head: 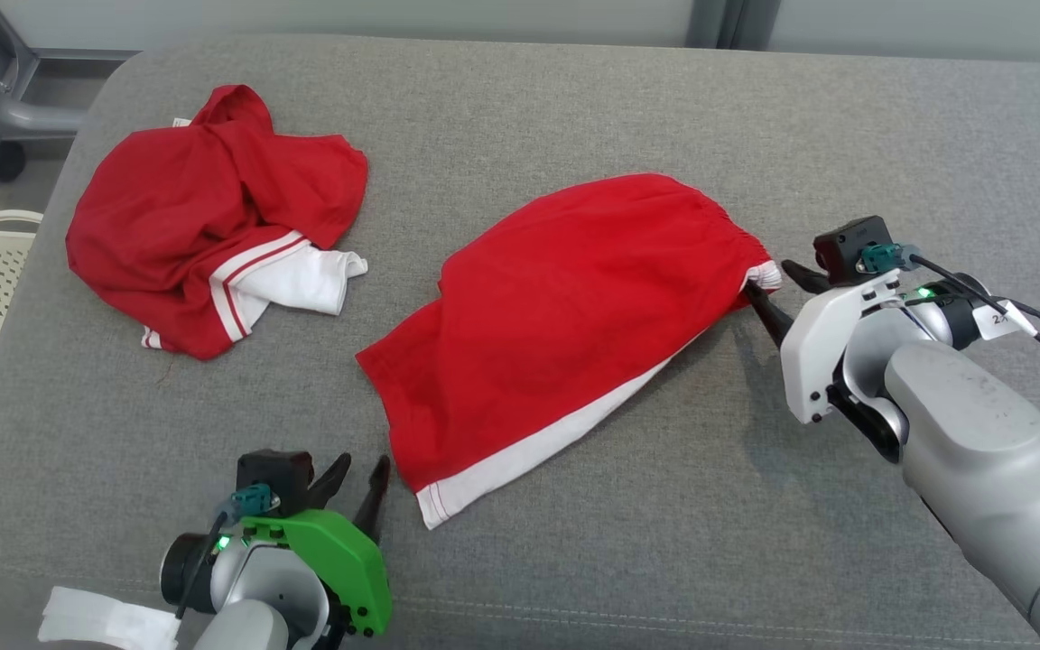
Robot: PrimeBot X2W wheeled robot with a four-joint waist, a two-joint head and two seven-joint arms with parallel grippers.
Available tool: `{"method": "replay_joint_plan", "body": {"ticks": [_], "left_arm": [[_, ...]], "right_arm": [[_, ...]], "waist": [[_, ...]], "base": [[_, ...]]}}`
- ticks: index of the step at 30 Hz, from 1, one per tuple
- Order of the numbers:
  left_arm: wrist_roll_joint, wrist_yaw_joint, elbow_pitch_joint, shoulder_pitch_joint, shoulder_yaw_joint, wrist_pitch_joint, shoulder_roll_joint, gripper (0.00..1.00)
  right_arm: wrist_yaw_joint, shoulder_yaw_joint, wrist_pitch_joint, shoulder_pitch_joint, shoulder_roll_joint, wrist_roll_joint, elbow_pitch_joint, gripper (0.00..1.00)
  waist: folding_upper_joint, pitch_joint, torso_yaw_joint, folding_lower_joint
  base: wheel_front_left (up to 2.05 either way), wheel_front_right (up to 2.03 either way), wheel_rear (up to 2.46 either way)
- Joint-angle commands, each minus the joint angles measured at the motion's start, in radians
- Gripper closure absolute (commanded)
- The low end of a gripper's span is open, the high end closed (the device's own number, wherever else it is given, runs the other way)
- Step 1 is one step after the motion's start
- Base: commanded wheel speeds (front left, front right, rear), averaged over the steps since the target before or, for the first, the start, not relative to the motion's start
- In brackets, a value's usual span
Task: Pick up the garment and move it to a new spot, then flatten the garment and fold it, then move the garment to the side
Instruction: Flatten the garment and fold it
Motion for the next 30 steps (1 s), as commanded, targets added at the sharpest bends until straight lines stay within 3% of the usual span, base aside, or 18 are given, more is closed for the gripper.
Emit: {"method": "replay_joint_plan", "body": {"ticks": [1,15,21,23,24,25,26,30], "left_arm": [[-0.008,0.004,-0.002,0.011,0.0,0.004,0.002,0.0],[-0.056,-0.034,-0.023,0.059,-0.062,0.069,-0.043,0.0],[-0.058,-0.028,0.001,0.041,-0.075,0.064,-0.057,0.0],[-0.061,-0.021,0.012,0.036,-0.073,0.061,-0.059,0.15],[-0.063,-0.022,0.015,0.034,-0.074,0.062,-0.059,0.44],[-0.063,-0.022,0.015,0.034,-0.074,0.062,-0.059,0.44],[-0.065,-0.023,0.018,0.033,-0.075,0.064,-0.058,0.56],[-0.071,-0.029,0.031,0.03,-0.082,0.072,-0.059,0.89]], "right_arm": [[-0.001,-0.001,-0.005,0.013,-0.001,0.006,0.004,0.0],[-0.001,0.009,-0.024,0.018,0.008,-0.002,0.063,0.0],[-0.001,0.024,-0.032,0.006,0.018,-0.005,0.069,0.0],[-0.001,0.034,-0.033,-0.001,0.019,-0.001,0.064,0.0],[-0.001,0.037,-0.032,-0.001,0.02,0.003,0.063,0.0],[-0.001,0.037,-0.032,-0.001,0.02,0.003,0.063,0.0],[-0.001,0.039,-0.031,-0.002,0.018,0.005,0.062,0.0],[-0.001,0.047,-0.036,-0.006,0.016,0.015,0.061,0.0]], "waist": [[0.0,-0.002,0.0,0.0],[0.0,0.003,0.015,0.0],[0.0,0.01,0.008,0.0],[0.0,0.015,0.005,0.0],[0.0,0.016,0.004,0.0],[0.0,0.016,0.004,0.0],[0.0,0.017,0.004,0.0],[0.0,0.02,0.002,0.0]], "base": [[0.0,0.0,0.0],[0.0,0.0,0.0],[0.0,0.0,0.0],[0.0,0.0,0.0],[0.0,0.0,0.0],[0.0,0.0,0.0],[0.0,0.0,0.0],[0.0,0.0,0.0]]}}
